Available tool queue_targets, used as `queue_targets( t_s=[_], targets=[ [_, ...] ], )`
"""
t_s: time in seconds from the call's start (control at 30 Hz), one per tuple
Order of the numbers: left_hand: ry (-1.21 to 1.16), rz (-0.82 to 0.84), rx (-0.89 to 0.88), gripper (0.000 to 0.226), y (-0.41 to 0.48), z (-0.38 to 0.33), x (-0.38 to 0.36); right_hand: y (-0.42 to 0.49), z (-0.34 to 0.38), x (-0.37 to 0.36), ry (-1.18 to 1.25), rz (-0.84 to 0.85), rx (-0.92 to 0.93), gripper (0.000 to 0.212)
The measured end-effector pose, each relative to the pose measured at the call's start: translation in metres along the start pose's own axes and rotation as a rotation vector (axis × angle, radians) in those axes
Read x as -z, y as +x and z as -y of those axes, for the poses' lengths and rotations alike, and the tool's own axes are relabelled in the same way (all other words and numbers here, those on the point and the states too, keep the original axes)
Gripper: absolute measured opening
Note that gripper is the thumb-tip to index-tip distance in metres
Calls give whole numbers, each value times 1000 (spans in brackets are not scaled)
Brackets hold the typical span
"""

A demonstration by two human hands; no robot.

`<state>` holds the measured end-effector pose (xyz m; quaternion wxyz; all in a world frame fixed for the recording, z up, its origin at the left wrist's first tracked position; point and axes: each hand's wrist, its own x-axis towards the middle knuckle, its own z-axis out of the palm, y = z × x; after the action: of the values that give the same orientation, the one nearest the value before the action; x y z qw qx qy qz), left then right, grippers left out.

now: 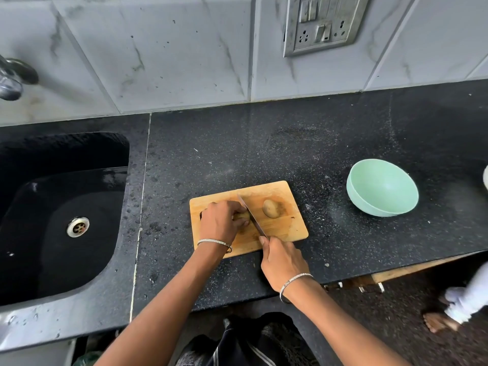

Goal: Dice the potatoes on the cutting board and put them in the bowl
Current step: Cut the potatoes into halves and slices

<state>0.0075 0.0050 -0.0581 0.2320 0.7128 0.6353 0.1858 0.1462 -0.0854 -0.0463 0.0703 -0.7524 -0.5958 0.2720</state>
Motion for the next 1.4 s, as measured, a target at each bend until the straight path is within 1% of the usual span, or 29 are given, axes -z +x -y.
queue_targets(
  t_s=[0.27, 0.47, 0.63, 0.8, 0.87, 0.97, 1.03, 1.1, 1.23, 1.4],
  targets=[
    [-56, -14, -4, 29, 0, 1, 0, -7, -6, 2, -24, 10, -9, 47],
    [87, -8, -80, 39, -1, -1, 3, -7, -5, 4, 48, -14, 3, 48],
    [119, -4, -104, 43, -2, 1, 2, -6, -3, 4, 51, -18, -6, 48],
    [203, 57, -205, 50, 0, 2, 3, -7, -4, -1, 30, -20, -12, 48],
    [259, 100, -260, 47, 4, -1, 5, -7, -3, -2, 26, -23, -12, 47],
    [329, 210, -359, 34, 12, -7, 11, -8, -3, -1, 13, -23, -10, 46],
    [341, 293, -404, 28, 17, -9, 16, -8, -2, 0, 3, -22, -10, 46],
    [328, 338, -434, 25, 22, -9, 20, -8, -2, 0, -3, -20, -5, 46],
    [363, 376, -486, 23, 29, -13, 22, -12, -6, -1, -6, -32, 15, 45],
    [408, 362, -523, 25, 32, -12, 23, -23, -20, 2, -6, -17, 30, 44]
  ],
)
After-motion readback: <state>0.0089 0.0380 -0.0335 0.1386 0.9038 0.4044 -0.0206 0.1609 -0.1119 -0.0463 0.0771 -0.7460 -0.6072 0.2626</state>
